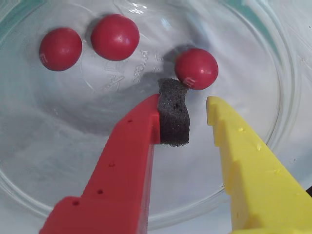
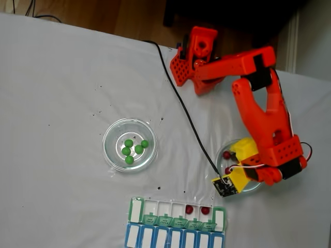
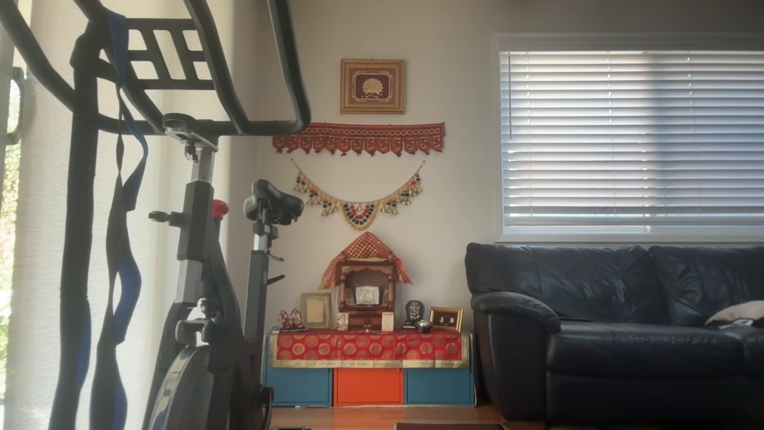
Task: Sort medicines into box.
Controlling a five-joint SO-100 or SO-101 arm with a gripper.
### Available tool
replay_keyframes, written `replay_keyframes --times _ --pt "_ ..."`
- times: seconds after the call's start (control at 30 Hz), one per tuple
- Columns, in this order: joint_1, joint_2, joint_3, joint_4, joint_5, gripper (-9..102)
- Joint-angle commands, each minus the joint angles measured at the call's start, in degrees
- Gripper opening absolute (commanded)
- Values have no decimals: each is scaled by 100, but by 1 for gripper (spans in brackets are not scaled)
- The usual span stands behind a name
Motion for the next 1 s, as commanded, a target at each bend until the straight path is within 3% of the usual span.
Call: replay_keyframes --times 0.0,0.57,0.97 --pt "70 158 -457 70 -132 8" --pt "149 571 -624 308 53 11" --pt "281 1230 -334 -53 870 10"
